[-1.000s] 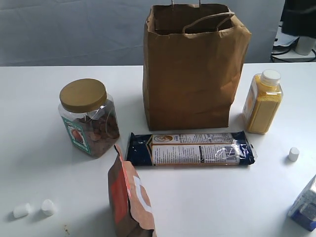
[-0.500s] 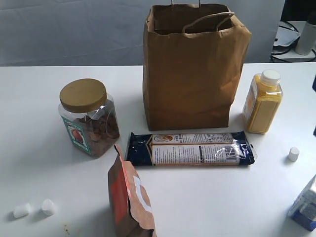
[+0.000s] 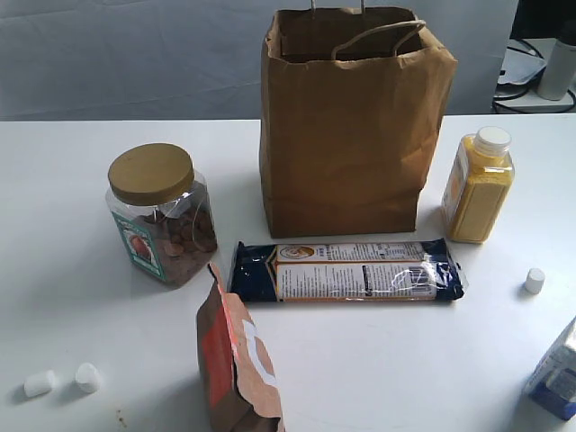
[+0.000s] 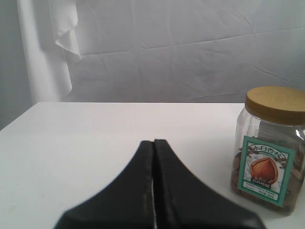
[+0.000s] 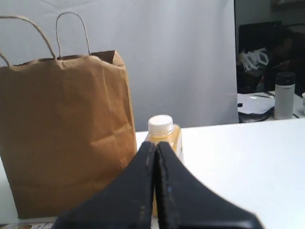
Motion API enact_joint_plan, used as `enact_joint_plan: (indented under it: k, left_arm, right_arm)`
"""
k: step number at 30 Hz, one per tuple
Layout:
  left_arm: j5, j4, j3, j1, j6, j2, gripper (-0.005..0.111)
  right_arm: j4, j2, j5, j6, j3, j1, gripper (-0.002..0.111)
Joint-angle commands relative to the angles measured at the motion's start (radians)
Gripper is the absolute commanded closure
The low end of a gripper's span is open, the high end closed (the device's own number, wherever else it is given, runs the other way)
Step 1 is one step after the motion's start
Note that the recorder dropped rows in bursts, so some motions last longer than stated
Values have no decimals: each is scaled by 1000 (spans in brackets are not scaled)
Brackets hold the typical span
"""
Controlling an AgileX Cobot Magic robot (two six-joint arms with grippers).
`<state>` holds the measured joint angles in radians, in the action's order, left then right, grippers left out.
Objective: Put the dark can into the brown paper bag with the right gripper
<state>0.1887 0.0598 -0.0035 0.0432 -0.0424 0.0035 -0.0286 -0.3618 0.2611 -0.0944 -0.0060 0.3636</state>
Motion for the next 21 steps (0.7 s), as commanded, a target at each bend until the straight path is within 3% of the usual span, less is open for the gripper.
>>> enact_joint_plan:
  k: [1,8,12,15,21]
  left_arm:
    - [-6,3,4,-6,-3,-3,107]
    - [-6,3,4,-6,-3,-3,107]
    - [-6,3,4,-6,-3,-3,107]
    - [-9,3,4,-6,-3,-3,107]
    - [-9,3,4,-6,-3,-3,107]
  right_arm:
    - [5,140,-46,20,6,-17,108]
    - [70,352,-228,22,6,-17,108]
    - [36,362,-316,42,6,-28,108]
    - [-84,362,-326,164,6,-28,108]
    - [-100,362,-367,168,6,-25,108]
